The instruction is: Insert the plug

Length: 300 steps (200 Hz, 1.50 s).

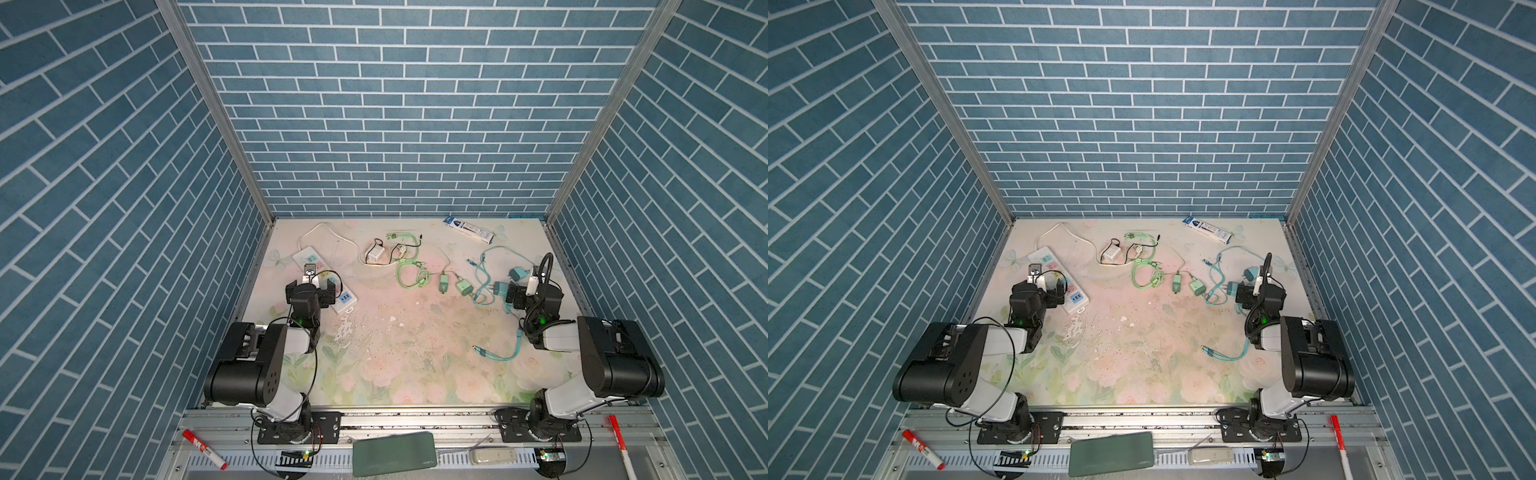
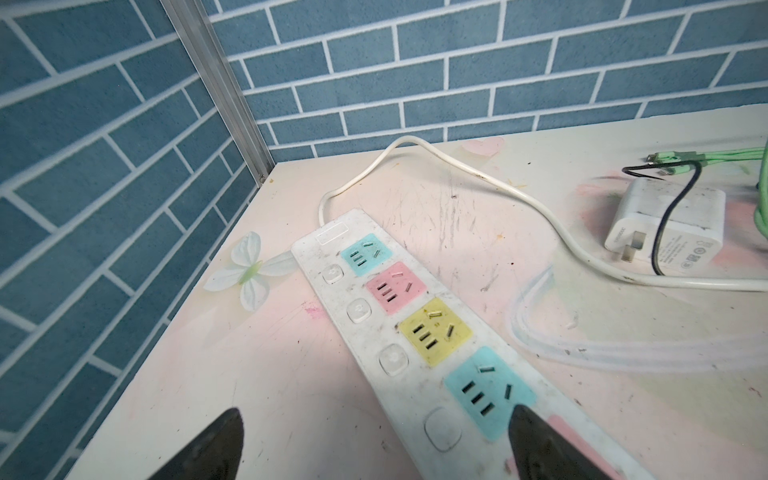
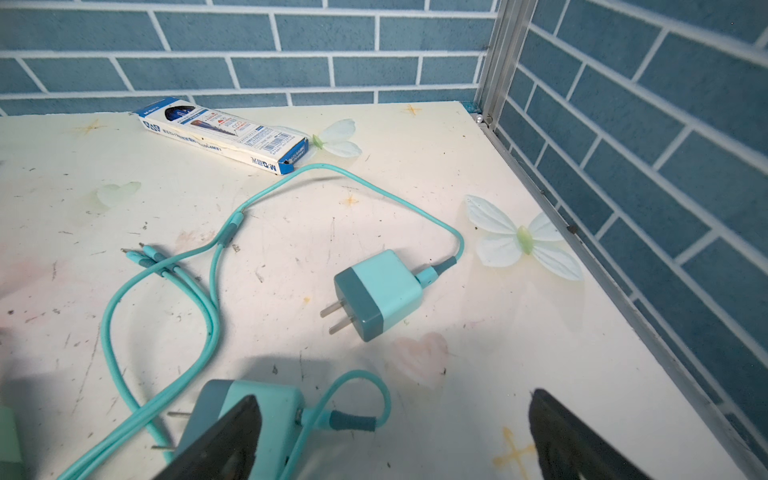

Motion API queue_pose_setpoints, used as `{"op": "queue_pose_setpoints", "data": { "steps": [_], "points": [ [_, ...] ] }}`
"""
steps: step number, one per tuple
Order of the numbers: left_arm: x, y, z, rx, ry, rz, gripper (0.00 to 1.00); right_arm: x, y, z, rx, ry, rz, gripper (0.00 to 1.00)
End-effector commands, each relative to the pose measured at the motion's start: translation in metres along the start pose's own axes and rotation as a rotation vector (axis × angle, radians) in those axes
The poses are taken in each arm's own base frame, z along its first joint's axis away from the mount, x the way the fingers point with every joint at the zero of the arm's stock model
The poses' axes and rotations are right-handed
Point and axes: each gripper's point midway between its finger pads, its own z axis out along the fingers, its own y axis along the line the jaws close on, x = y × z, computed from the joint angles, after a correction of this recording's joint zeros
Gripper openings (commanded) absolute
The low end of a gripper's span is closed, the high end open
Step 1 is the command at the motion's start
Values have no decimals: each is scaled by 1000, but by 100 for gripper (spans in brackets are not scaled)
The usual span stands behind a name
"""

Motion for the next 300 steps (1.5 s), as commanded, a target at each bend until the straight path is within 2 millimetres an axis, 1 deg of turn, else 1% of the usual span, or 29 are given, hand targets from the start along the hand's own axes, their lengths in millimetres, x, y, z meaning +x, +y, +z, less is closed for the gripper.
{"op": "queue_pose_setpoints", "data": {
  "steps": [1,13,24,34,44,68,84,97,115,127,142,150,151,154,157,166,180,192,209,236,266,300],
  "points": [
    [-2,-1,0,2,-8,7,100,-9,0,0,-3,-21,21,99],
    [-3,-1,0,2,-9,7,100,-12,-1,0,8,-16,21,99],
    [-6,3,-1,-22,-2,4,100,-16,-5,-2,32,-9,32,99],
    [-11,7,-2,-44,16,2,99,-20,-7,-4,43,-5,34,99],
    [-22,10,-3,-51,41,5,100,-23,-7,-5,40,7,30,99],
    [-39,9,-7,-36,91,9,100,-35,-7,-11,40,50,34,99],
    [-48,7,-14,-17,107,-36,100,-46,-6,-17,34,93,61,99],
    [-54,7,-22,-7,115,-81,100,-54,0,-23,5,118,68,99],
    [-61,14,-33,-29,127,-133,100,-63,7,-32,-13,139,50,99],
    [-62,19,-42,-48,150,-165,100,-70,11,-39,-15,135,54,99],
    [-63,20,-52,-41,197,-172,100,-75,15,-46,-21,147,91,99],
    [-57,20,-57,-42,241,-170,99,-76,20,-50,-37,162,111,99],
    [-55,20,-58,-42,248,-168,99,-76,20,-50,-40,166,114,99],
    [-63,21,-59,-39,242,-173,100,-76,22,-52,-47,173,122,99],
    [-63,21,-60,-39,251,-175,100,-76,25,-53,-56,180,129,99],
    [-59,20,-63,-33,276,-183,100,-75,31,-56,-79,209,158,99],
    [-51,17,-65,-26,315,-200,100,-73,36,-60,-69,253,204,99],
    [-45,17,-65,-32,359,-215,100,-71,46,-65,-85,281,212,99],
    [-37,16,-65,-49,436,-232,100,-70,63,-70,-90,306,171,99],
    [-28,12,-58,-61,546,-246,100,-59,82,-72,-80,419,120,99],
    [-30,6,-46,-56,596,-258,100,-51,100,-70,-70,489,81,99],
    [-29,12,-25,-135,651,-230,100,-47,113,-71,-76,529,55,99]
  ]
}}
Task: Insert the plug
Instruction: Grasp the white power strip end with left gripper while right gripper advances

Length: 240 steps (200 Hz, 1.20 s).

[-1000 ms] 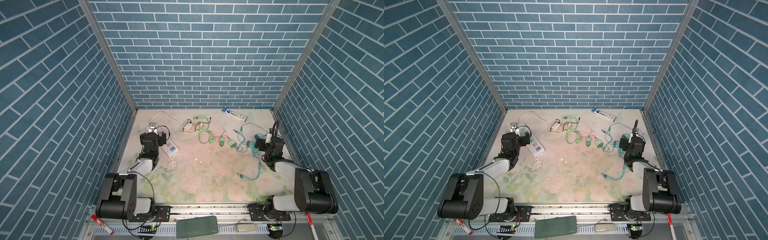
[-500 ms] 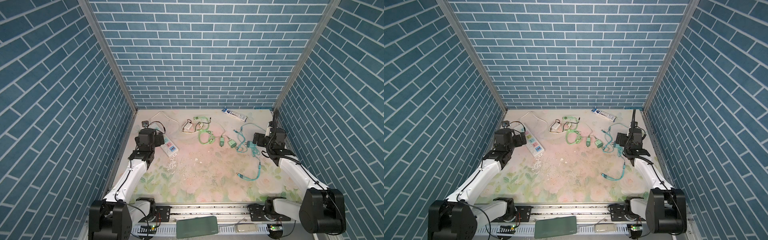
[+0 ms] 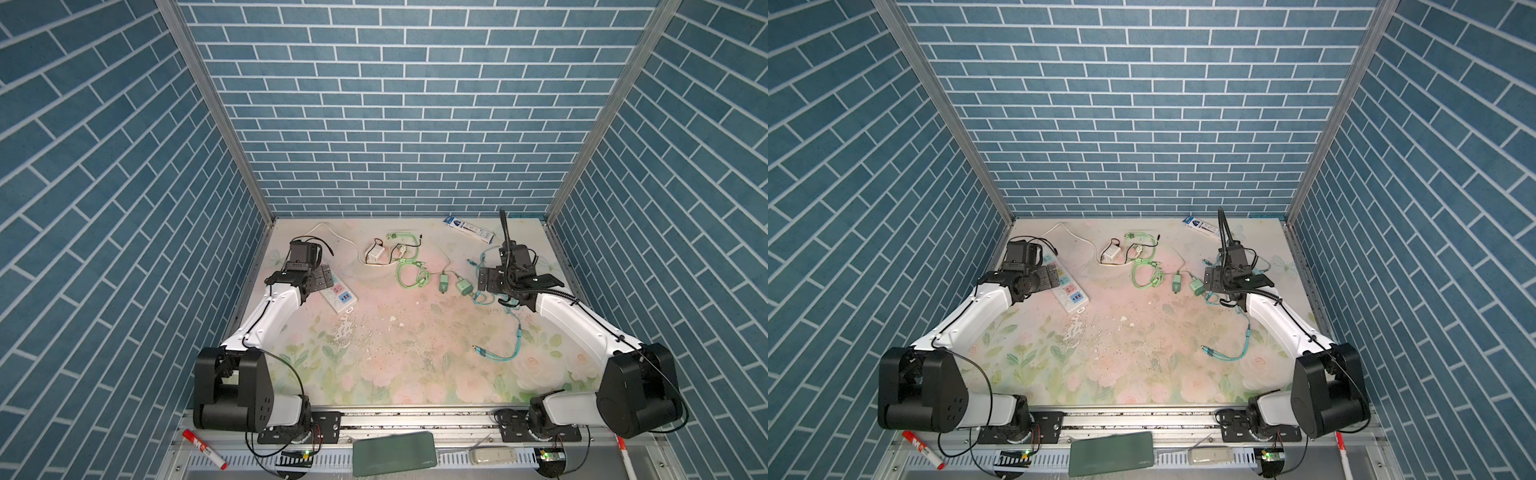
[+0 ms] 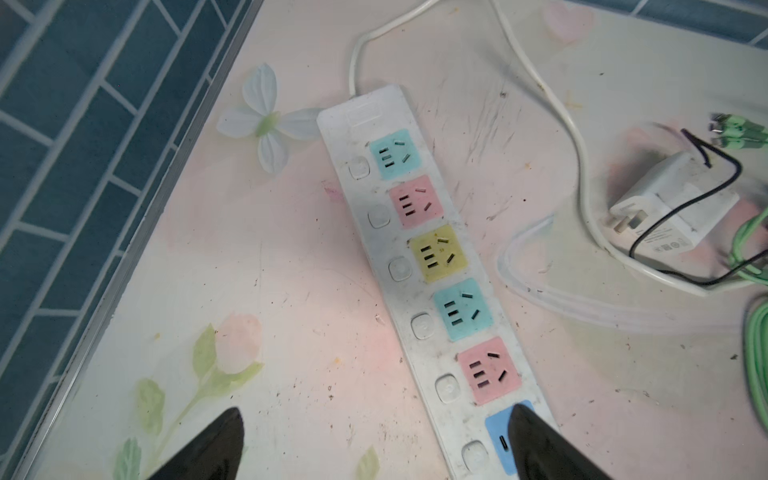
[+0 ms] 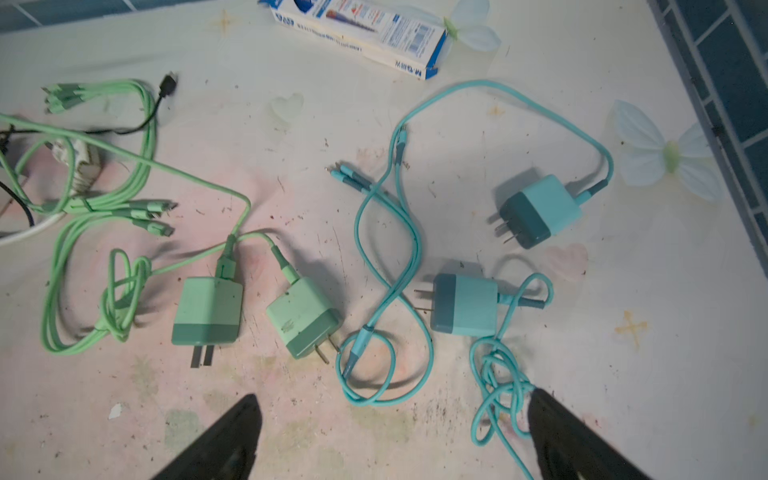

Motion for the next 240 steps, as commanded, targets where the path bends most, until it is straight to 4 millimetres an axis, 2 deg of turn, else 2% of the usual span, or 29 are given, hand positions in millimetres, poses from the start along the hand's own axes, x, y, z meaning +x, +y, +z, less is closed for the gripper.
{"op": "queue_pose_setpoints", "data": {
  "steps": [1,31,60,112,160,211,240],
  "points": [
    [-1,5,10,-70,63,2,100,-1,0,-6,47,37,26,99],
    [-15,-4,36,-106,129,48,100,4,5,-6,49,76,-6,99],
    [-20,-10,70,-101,226,49,99,11,9,-9,39,103,-31,99],
    [-35,-15,111,-89,294,22,100,20,16,-18,9,127,-74,99],
    [-31,-15,135,-73,349,-22,100,27,31,-21,-18,158,-142,99],
    [-30,-5,146,-91,361,-61,100,28,64,-26,-72,162,-224,99],
    [-22,0,158,-125,404,-58,100,30,84,-27,-95,162,-266,99]
  ]
}}
